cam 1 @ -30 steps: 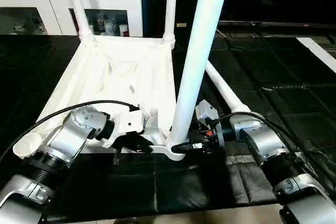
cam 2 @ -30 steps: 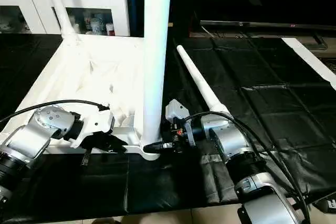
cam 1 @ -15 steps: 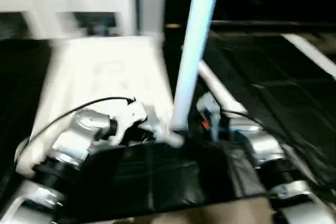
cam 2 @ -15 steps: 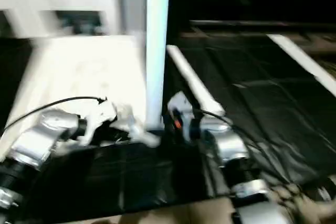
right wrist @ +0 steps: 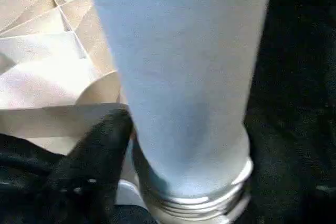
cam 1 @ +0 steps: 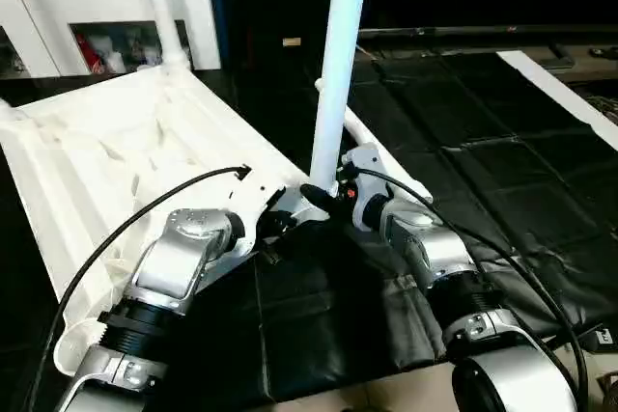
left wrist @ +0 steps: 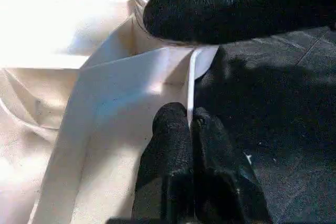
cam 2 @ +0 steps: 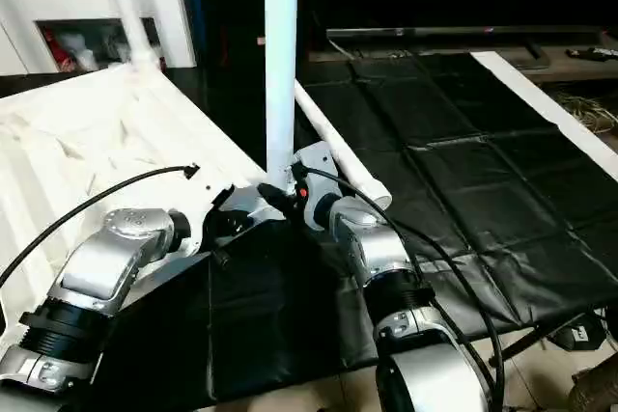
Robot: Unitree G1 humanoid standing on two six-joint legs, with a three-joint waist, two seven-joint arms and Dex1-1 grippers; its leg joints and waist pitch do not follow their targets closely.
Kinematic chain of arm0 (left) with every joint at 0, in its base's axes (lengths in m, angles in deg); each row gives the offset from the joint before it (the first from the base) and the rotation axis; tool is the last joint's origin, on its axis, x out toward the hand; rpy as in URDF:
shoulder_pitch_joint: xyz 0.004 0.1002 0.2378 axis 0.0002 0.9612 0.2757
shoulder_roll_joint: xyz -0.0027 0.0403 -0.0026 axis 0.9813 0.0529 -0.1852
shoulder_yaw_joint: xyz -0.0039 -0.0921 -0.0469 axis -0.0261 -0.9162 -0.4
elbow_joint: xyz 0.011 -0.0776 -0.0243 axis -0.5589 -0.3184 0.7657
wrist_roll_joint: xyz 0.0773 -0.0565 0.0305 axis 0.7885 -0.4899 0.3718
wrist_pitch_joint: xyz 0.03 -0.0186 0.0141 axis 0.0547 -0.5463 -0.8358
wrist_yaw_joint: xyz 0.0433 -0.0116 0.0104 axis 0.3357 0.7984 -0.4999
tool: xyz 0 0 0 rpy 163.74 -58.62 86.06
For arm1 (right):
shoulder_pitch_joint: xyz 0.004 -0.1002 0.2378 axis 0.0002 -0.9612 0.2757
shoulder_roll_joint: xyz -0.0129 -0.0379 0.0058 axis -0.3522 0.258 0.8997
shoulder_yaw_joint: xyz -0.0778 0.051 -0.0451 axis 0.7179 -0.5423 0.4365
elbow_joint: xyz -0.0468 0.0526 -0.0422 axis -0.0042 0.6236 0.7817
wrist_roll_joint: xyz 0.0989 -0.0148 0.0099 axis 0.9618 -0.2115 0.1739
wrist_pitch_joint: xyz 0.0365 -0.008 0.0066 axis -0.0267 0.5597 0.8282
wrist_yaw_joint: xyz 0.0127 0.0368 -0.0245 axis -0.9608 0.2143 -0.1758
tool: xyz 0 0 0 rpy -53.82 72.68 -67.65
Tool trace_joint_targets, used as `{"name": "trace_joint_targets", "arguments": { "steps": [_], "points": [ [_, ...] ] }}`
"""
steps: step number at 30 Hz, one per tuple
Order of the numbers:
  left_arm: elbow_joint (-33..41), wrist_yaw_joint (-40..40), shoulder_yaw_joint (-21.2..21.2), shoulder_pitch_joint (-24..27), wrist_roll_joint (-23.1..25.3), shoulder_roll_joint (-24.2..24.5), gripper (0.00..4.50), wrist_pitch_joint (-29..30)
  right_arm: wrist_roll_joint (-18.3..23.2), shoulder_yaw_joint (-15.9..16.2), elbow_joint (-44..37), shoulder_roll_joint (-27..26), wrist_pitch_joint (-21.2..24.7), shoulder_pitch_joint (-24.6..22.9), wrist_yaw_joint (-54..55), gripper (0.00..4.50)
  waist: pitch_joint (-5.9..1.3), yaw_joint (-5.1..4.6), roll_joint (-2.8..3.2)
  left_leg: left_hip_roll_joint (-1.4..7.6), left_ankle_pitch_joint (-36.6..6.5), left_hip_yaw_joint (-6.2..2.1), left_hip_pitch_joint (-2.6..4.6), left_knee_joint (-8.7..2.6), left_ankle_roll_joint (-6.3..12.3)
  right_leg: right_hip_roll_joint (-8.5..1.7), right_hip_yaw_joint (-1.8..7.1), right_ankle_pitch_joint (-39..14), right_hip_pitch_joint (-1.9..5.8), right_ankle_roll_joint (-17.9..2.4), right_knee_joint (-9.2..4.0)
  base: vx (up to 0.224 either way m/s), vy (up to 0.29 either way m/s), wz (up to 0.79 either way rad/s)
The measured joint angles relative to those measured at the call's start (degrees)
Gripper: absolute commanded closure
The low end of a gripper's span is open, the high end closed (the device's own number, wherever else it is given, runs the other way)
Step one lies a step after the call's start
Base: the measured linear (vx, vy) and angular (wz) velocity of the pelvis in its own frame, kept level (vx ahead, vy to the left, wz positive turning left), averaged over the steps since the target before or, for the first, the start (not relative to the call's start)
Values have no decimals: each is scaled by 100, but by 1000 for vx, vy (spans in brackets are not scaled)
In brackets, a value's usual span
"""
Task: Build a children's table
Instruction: Rotate leg to tighten
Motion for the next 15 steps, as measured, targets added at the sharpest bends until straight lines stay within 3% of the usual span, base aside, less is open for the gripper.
{"name": "trace_joint_targets", "arguments": {
  "steps": [8, 12, 15],
  "points": [
    [5, -320, 116, -26, -47, 274, 450, -112, 156, 1, -185, 115, -169, -264, -583, 13, 0, 31, 0, 0, 0, -1, 7, 1, -2, 0, 0, 1, 0, -2, 1, 0, 0, 0],
    [-60, -681, 224, -26, -97, 519, 450, -407, 263, 41, -429, 366, -192, -480, -1121, 3, 4, 94, -6, 0, 1, -3, 12, 6, -2, -1, -1, 2, -1, -4, 3, 0, 0, 0],
    [-219, -1184, 337, -16, -161, 834, 450, -917, 389, 187, -671, 797, -205, -698, -1825, 3, 5, 214, -5, 1, 2, -2, 8, 9, -2, -1, -2, 2, 0, -2, 3, 0, 0, 0]
  ]
}}
